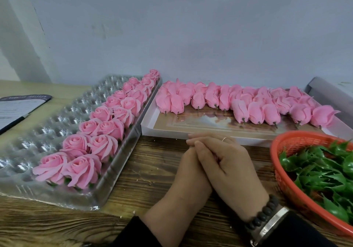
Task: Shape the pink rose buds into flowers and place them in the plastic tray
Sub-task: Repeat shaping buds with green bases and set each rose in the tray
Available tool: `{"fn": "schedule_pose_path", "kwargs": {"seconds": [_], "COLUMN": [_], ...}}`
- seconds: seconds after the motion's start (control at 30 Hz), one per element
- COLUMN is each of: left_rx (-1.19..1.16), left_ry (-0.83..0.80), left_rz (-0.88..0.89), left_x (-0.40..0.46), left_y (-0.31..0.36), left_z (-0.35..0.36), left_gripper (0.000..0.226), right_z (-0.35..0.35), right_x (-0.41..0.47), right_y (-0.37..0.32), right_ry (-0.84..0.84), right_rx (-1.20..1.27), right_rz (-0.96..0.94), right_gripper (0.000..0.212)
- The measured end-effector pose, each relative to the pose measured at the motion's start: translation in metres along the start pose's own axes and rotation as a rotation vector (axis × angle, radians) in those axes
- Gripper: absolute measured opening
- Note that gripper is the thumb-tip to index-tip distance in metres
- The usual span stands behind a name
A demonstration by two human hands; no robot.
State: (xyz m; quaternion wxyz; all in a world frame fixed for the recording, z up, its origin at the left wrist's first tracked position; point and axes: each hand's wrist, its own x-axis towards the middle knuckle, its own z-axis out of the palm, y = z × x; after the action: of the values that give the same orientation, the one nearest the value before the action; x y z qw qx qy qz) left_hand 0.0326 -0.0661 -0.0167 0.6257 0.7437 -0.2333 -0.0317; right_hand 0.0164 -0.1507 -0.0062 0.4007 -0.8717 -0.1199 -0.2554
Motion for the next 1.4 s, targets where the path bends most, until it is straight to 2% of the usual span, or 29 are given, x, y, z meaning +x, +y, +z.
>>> {"fn": "schedule_pose_path", "kwargs": {"seconds": [0.07,0.1,0.17,0.3,0.4,0.43,0.53,0.7,0.73,0.83,0.9,0.97,1.1,1.17,1.2,1.27,1.4], "left_rx": [0.047,0.097,0.075,0.135,0.160,0.152,0.099,0.036,0.038,-0.106,-0.239,-0.229,0.086,0.107,0.043,-0.053,0.127], "left_ry": [0.015,-0.033,-0.182,-0.328,-0.283,-0.265,-0.164,-0.011,0.004,0.004,-0.022,-0.032,0.007,-0.106,-0.152,-0.167,-0.249], "left_rz": [-0.080,-0.090,-0.164,-0.272,-0.223,-0.189,-0.109,-0.030,-0.006,0.023,-0.028,-0.051,0.021,-0.010,-0.051,-0.113,-0.229], "left_x": [0.002,0.002,0.002,0.000,-0.001,-0.002,0.001,0.003,0.002,0.002,0.002,0.000,0.003,0.005,0.004,0.001,-0.003], "left_y": [-0.001,0.000,0.009,0.007,0.008,0.007,0.004,0.005,0.005,0.004,0.008,0.011,0.005,0.003,0.005,0.009,0.007], "left_z": [-0.001,-0.002,-0.003,-0.007,-0.010,-0.010,-0.011,-0.010,-0.009,-0.002,0.001,0.001,-0.002,-0.004,-0.004,-0.007,-0.008], "left_gripper": [0.034,0.035,0.021,0.042,0.033,0.027,0.037,0.029,0.030,0.031,0.036,0.036,0.021,0.017,0.017,0.018,0.036], "right_z": [-0.005,-0.009,-0.015,-0.018,-0.019,-0.019,-0.018,-0.006,-0.002,0.007,0.008,0.007,-0.002,-0.008,-0.011,-0.014,-0.014], "right_x": [0.004,0.005,0.005,0.003,0.002,0.001,0.000,-0.004,-0.004,-0.006,-0.006,-0.005,0.001,0.004,0.005,0.004,0.003], "right_y": [0.003,0.004,0.005,0.005,0.004,0.005,0.006,0.002,0.000,-0.004,-0.004,-0.002,0.006,0.010,0.012,0.013,0.008], "right_ry": [-0.163,-0.256,-0.373,-0.454,-0.461,-0.445,-0.302,0.031,0.081,0.148,0.138,0.099,-0.097,-0.213,-0.265,-0.338,-0.450], "right_rx": [0.024,0.027,0.032,0.122,0.169,0.127,0.042,0.246,0.242,0.169,0.104,0.076,0.136,0.156,0.158,0.148,0.189], "right_rz": [0.040,0.055,0.082,0.124,0.126,0.104,0.055,0.074,0.068,0.062,0.064,0.063,0.081,0.097,0.108,0.113,0.125], "right_gripper": [0.027,0.026,0.027,0.030,0.027,0.032,0.047,0.029,0.032,0.042,0.043,0.041,0.028,0.024,0.023,0.025,0.028]}}
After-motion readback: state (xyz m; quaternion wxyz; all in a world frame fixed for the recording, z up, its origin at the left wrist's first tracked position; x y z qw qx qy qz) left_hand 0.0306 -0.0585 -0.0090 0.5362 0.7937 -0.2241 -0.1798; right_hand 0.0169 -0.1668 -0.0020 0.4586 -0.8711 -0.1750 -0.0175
